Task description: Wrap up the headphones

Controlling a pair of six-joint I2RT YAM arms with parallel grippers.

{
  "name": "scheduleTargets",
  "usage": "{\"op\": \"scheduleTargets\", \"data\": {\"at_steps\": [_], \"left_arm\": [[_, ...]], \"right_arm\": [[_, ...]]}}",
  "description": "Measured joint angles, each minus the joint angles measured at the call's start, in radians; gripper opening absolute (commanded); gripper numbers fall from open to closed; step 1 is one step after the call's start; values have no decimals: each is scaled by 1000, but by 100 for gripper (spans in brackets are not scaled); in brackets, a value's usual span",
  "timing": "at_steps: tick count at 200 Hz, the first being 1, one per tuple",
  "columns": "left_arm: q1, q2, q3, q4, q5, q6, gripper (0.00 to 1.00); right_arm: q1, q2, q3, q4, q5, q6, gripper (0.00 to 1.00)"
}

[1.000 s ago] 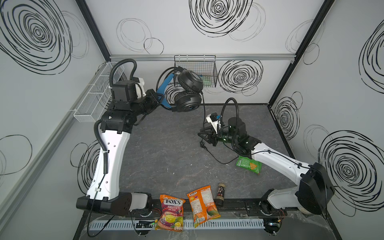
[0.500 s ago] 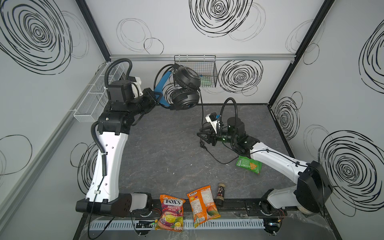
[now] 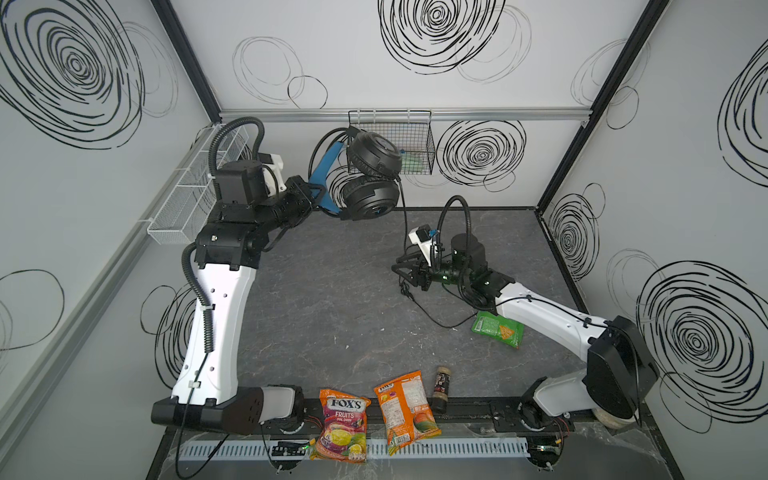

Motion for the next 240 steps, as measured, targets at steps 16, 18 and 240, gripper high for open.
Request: {"op": "scheduleTargets", "data": {"at_steps": [16,18,240], "left_arm": [[0,-1,0,2,3,-4,0],[0,-1,0,2,3,-4,0],[90,-61,-129,-6,-181,36,0]], "right_arm": [[0,5,5,5,4,11,51],[0,6,6,6,6,8,52],[-86,-327,91,-480,477,-183,0]]}}
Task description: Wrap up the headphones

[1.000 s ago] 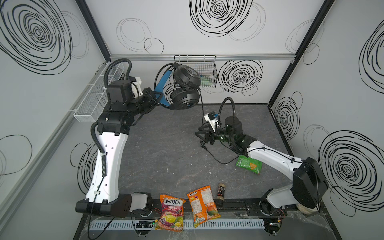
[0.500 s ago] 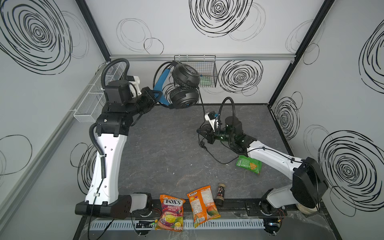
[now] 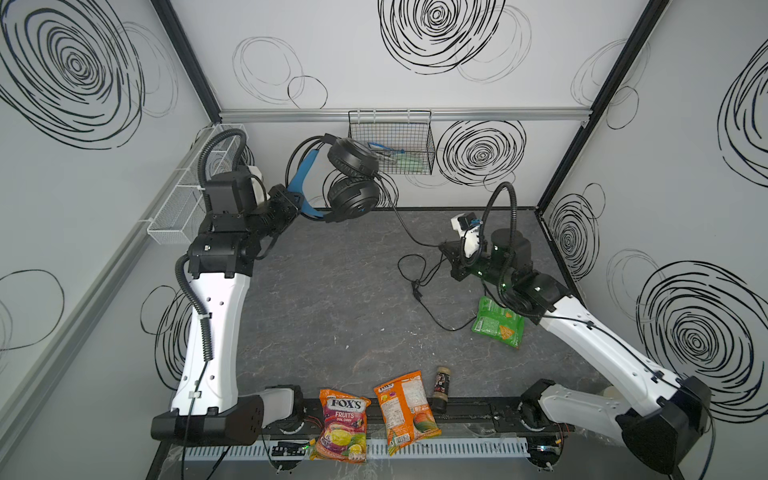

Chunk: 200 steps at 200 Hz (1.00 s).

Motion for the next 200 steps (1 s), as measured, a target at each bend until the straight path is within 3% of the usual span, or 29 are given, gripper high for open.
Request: {"op": "scheduleTargets", "data": {"at_steps": [48,87,112,136,172,200], "left_arm": [[-42,-9,-164,-10,-261,91,0],[-138,-9,-245,-8,-446,171,0],[-214,-9,-259,2,-533,220,0],[-288,-7,-263,6,-593,259,0],[-375,-13,-303,46,-593,309,0],[-413,-37,-345,55,-544,332,0]], "right_arm": [[138,-20,201,-151,381,-284,0],[288,63,398,-132,560,-517,0],[433,164,527,-90,605,-645,0],[509,264,626,-76,595,-710,0],[505,394,771,-103,554,-735,0],[481,423,786,-115,537,-723,0]]}}
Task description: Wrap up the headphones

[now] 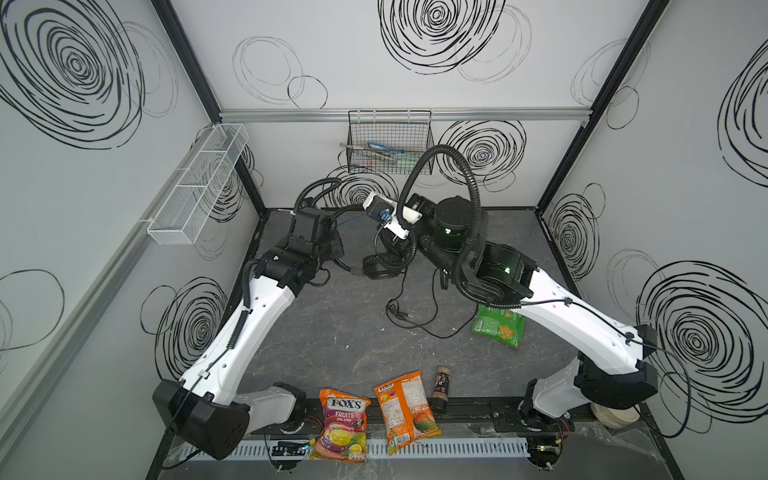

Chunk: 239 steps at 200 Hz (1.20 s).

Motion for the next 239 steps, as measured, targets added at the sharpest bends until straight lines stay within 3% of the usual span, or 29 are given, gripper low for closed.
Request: {"op": "scheduleTargets", "data": {"at_steps": [40,98,123,239], "left_arm": [[-65,-59,-1,-13,-2,19,0],[-118,-107,0,-65,-218,74,0],[-119,-106,0,-73,-240,105,0],[-151,-106,5,1,230,89,0]], "right_arm": [[-57,-5,-35,5,21,14,0],[-76,-11,-107,66,144,-36,0],[-87,-8,-96,101,159,-42,0],[-124,9,-68,113,141,4,0]]}}
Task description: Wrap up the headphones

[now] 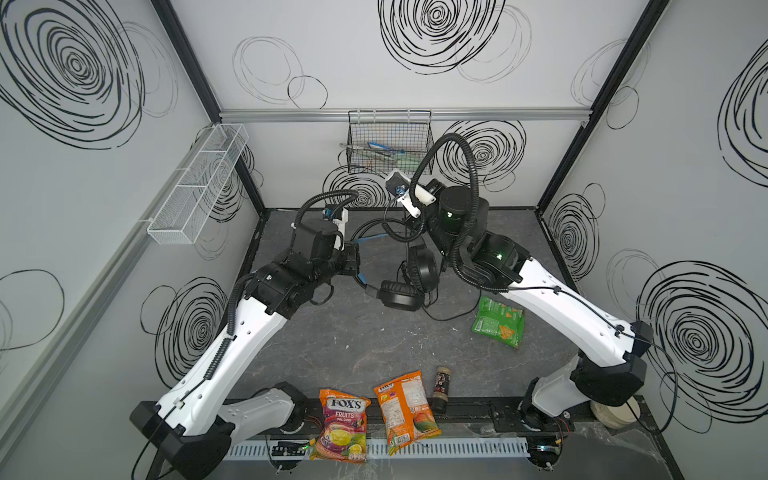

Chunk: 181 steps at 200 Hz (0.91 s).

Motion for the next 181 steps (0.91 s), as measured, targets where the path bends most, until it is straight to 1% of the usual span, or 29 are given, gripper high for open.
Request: {"op": "scheduleTargets", "data": {"at_steps": [39,57,89,116,158,181], "left_arm": [[0,-8,10,33,140,-40,0],[1,-27,9,44,184,-48,0],[7,-61,0,51,216,-55,0],[8,-83,-21,84,274,-64,0],[9,-94,-40,108,305,-66,0],[9,-99,-44,112,325,-66,0]], "right_arm": [[-13,0,-1,-11,-21,31,0],[-20,-3,-1,-11,-23,42,0],[-36,-13,-1,-13,-43,78,1],[-60,-17,-1,-23,-61,103,2],[-67,-32,-6,-32,-99,128,5],[-74,-62,-40,-29,-127,146,7]]}}
